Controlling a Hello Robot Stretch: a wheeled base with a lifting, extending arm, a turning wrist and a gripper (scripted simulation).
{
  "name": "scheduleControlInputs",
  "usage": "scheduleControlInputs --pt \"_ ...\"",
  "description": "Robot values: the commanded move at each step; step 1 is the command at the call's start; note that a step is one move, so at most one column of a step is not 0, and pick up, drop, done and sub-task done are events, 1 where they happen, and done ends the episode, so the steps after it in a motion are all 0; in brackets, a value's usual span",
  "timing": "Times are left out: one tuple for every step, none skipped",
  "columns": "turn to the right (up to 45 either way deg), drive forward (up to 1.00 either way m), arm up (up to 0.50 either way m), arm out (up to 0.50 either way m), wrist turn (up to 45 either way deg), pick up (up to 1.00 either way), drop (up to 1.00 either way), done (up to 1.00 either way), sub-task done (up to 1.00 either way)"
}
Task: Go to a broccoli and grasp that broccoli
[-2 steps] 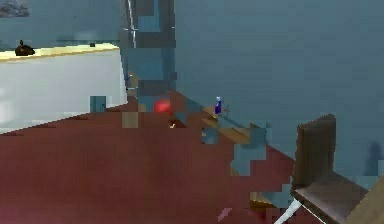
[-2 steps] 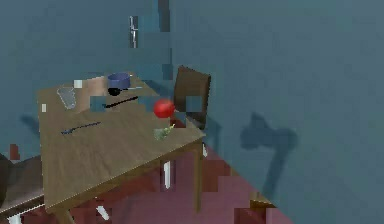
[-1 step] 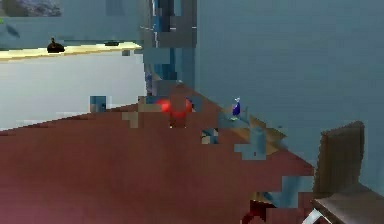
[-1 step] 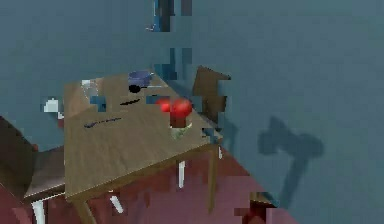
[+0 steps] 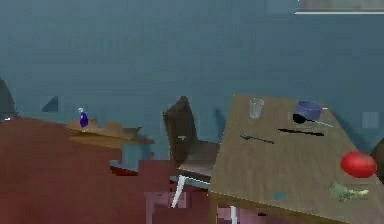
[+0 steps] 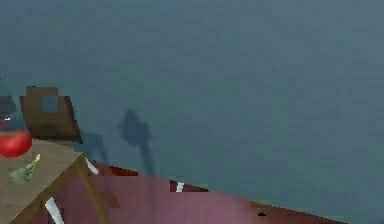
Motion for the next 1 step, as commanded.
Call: scheduleControlInputs --pt "15.0 0.00 0.00 0.00 0.0 0.00 0.00 0.00 0.00"
